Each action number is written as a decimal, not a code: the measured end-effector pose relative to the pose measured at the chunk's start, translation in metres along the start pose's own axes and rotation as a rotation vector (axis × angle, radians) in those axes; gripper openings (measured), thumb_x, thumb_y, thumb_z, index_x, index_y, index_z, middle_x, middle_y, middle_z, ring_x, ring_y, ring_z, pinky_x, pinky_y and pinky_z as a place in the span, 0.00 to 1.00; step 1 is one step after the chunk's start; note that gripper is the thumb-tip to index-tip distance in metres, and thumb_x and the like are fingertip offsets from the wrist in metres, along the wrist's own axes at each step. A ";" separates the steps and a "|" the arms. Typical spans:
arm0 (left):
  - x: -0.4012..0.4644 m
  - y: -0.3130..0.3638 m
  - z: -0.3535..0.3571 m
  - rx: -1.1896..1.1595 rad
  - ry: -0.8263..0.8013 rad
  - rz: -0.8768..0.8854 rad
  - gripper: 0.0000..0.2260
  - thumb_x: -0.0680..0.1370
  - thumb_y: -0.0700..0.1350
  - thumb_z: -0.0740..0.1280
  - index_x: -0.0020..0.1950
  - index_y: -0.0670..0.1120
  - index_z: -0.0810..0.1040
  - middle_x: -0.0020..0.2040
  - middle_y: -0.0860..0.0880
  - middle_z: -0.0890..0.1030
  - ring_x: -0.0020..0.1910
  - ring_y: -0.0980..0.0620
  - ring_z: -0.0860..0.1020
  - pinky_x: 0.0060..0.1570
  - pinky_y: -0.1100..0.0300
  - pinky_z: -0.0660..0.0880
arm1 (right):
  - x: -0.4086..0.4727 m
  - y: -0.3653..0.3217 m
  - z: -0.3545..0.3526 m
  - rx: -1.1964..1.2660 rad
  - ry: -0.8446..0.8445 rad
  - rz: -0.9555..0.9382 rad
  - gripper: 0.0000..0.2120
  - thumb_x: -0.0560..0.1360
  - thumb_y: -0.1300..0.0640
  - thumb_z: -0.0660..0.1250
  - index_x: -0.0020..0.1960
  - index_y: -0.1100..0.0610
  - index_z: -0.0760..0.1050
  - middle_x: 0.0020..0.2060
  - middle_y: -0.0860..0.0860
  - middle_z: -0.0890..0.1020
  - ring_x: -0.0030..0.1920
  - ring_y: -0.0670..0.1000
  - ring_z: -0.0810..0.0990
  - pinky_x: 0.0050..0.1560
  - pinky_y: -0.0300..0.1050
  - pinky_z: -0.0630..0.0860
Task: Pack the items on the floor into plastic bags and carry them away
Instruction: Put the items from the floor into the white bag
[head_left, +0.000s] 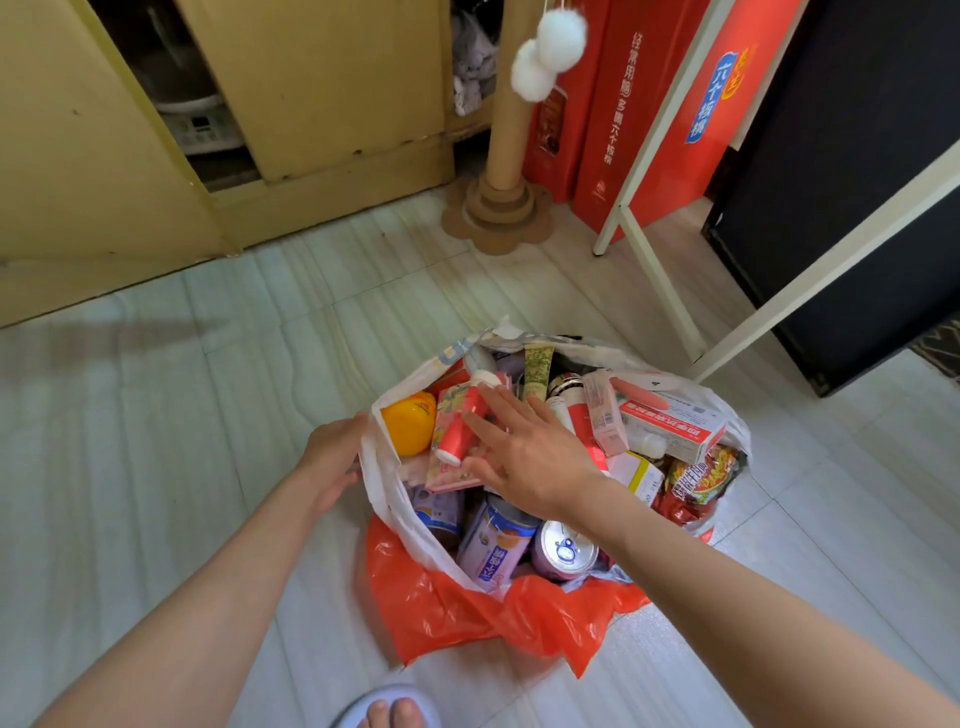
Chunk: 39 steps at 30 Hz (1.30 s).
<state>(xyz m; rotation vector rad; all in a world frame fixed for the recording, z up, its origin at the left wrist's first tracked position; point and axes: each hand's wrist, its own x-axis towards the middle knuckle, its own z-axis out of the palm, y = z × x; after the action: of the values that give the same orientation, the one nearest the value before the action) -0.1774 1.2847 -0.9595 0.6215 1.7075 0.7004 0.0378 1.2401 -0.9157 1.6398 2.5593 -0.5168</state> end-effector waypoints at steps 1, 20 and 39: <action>0.000 -0.001 -0.002 -0.046 0.003 0.006 0.06 0.78 0.42 0.61 0.46 0.41 0.75 0.40 0.43 0.77 0.37 0.48 0.76 0.39 0.57 0.72 | 0.001 0.000 0.003 -0.006 -0.010 -0.001 0.27 0.79 0.43 0.51 0.75 0.52 0.53 0.76 0.54 0.49 0.76 0.53 0.47 0.74 0.52 0.43; -0.105 0.012 0.041 0.225 0.043 0.790 0.08 0.77 0.39 0.64 0.40 0.50 0.73 0.35 0.53 0.76 0.32 0.64 0.72 0.37 0.72 0.68 | -0.123 0.075 0.013 0.350 0.684 0.594 0.13 0.77 0.58 0.58 0.58 0.59 0.75 0.53 0.56 0.79 0.55 0.57 0.75 0.53 0.47 0.69; -0.116 -0.021 0.058 0.519 0.199 0.680 0.18 0.68 0.43 0.74 0.54 0.42 0.73 0.50 0.43 0.76 0.49 0.44 0.75 0.50 0.52 0.71 | -0.121 0.175 0.012 0.767 0.504 0.973 0.13 0.76 0.58 0.60 0.42 0.69 0.75 0.35 0.58 0.74 0.37 0.53 0.69 0.33 0.45 0.62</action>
<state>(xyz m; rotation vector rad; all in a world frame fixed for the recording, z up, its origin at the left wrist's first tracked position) -0.0952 1.1949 -0.9098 1.5863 1.8775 0.7999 0.2453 1.1969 -0.9429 3.2612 1.3899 -1.1213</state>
